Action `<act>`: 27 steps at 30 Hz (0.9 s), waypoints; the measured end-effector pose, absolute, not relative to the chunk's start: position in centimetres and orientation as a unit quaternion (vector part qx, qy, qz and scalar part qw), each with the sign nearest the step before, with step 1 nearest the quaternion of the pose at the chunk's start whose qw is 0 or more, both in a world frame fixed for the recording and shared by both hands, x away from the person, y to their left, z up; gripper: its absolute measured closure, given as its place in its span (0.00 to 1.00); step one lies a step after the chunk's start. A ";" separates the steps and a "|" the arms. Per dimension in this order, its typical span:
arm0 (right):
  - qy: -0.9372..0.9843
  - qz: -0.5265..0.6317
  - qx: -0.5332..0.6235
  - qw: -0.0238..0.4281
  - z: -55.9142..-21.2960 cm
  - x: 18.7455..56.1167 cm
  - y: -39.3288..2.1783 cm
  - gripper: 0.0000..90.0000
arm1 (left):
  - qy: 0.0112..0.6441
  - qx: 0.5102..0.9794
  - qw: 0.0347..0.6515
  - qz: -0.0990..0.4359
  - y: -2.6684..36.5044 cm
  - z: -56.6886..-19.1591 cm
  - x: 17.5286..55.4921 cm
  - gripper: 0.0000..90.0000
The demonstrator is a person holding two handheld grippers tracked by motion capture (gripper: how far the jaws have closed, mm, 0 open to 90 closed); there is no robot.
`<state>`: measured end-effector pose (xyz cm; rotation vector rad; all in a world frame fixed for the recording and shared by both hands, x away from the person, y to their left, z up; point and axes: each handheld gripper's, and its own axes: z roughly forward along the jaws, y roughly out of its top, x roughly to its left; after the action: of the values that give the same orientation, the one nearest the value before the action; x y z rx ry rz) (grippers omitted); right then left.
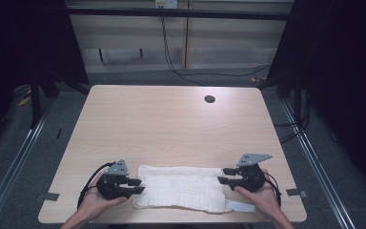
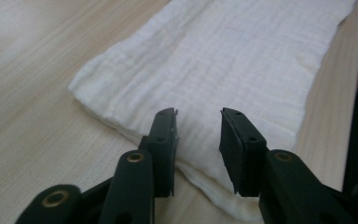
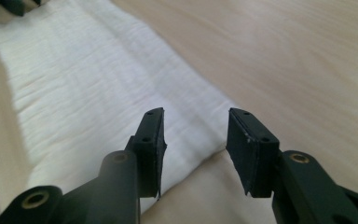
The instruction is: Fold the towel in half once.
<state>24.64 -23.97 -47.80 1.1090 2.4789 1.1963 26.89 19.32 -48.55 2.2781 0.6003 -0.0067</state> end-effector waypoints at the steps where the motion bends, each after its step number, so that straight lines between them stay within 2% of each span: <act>1: 0.831 0.399 0.376 0.091 -47.9 25.3 -23.9 0.62 | 0.235 0.895 0.380 -0.003 19.3 -48.6 26.8 0.72; 9: 0.843 0.363 0.384 0.098 -49.8 28.4 -22.7 0.59 | 0.249 0.891 0.380 -0.002 20.0 -48.9 26.6 0.64; 11: 0.847 0.361 0.378 0.097 -49.8 28.2 -22.5 0.62 | 0.257 0.887 0.383 0.001 20.5 -48.9 26.5 0.61; 15: 0.852 0.361 0.367 0.095 -49.8 28.1 -22.4 0.86 | 0.272 0.884 0.379 0.001 21.2 -49.2 26.6 0.58; 18: 0.851 0.359 0.373 0.092 -49.8 28.2 -22.4 0.96 | 0.265 0.888 0.375 -0.003 20.9 -49.3 26.6 0.59; 27: 0.841 0.353 0.397 0.098 -49.8 28.9 -24.0 0.97 | 0.249 0.892 0.377 -0.002 18.4 -49.2 26.1 0.62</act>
<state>28.87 -23.99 -49.76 1.1758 2.4906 1.0444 26.11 18.44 -49.15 2.2823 0.6365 -0.0055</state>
